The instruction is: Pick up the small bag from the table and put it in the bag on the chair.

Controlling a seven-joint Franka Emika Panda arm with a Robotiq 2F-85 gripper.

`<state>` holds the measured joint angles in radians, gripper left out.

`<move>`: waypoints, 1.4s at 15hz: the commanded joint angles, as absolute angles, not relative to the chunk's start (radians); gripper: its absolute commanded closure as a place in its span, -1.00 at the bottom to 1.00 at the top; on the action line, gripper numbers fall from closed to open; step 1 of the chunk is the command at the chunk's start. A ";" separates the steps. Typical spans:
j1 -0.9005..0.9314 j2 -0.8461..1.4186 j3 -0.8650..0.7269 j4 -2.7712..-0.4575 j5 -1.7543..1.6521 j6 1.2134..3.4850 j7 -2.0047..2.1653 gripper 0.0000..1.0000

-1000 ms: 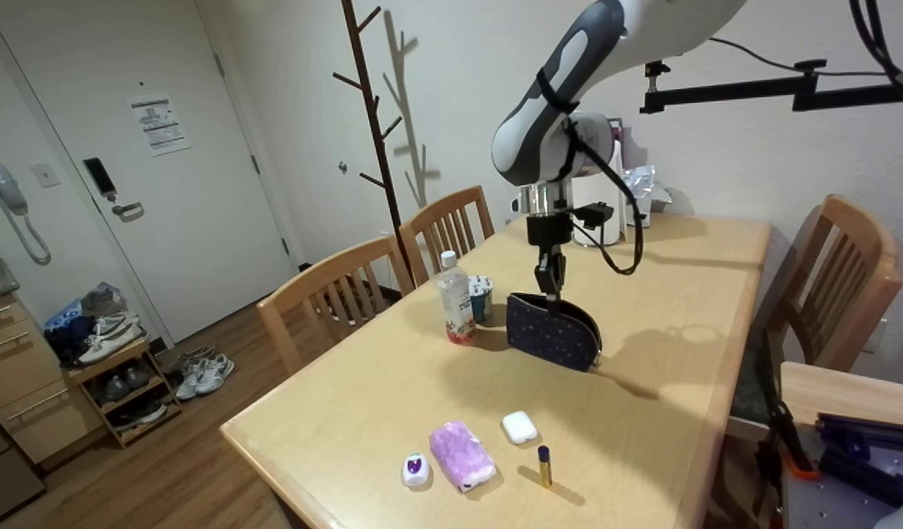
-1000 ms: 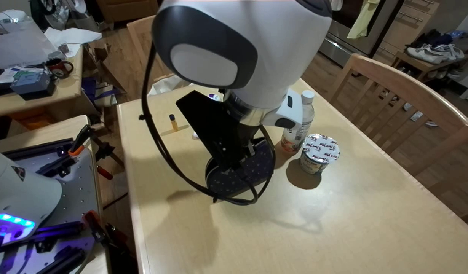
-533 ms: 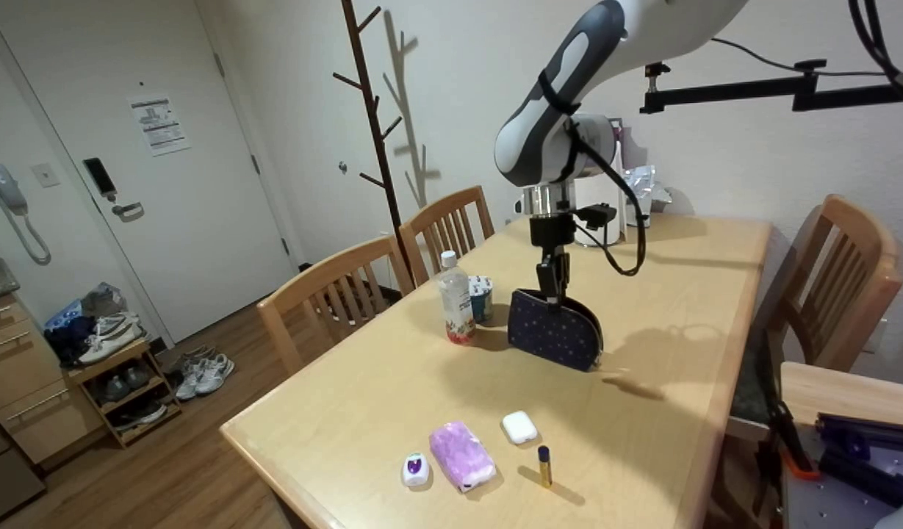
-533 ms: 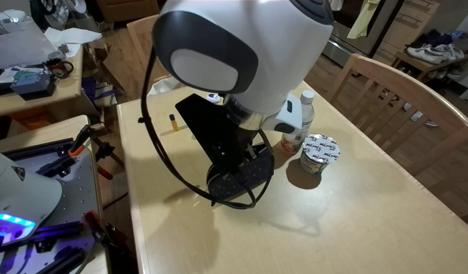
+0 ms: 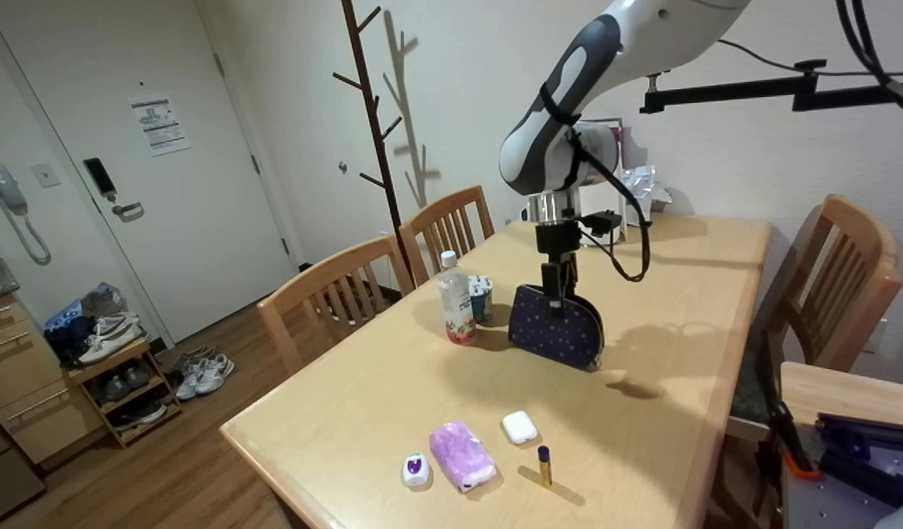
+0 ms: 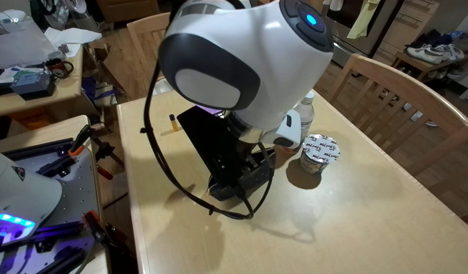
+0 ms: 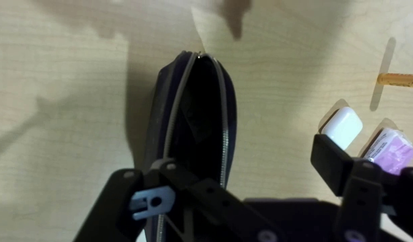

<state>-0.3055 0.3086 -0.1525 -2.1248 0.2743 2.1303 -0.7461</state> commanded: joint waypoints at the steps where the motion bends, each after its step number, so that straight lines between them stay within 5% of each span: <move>1: -0.327 0.327 -0.136 -2.104 0.296 2.128 -0.783 -0.31; 9: -0.299 0.270 -0.124 -2.108 0.268 2.113 -0.729 0.77; 12: -0.298 0.264 -0.119 -2.108 0.284 2.113 -0.750 0.98; 18: -0.304 0.274 -0.121 -2.115 0.289 2.119 -0.748 0.95; 19: -0.303 0.276 -0.122 -2.114 0.286 2.118 -0.746 0.46; 21: -0.307 0.292 -0.125 -2.107 0.284 2.118 -0.753 0.38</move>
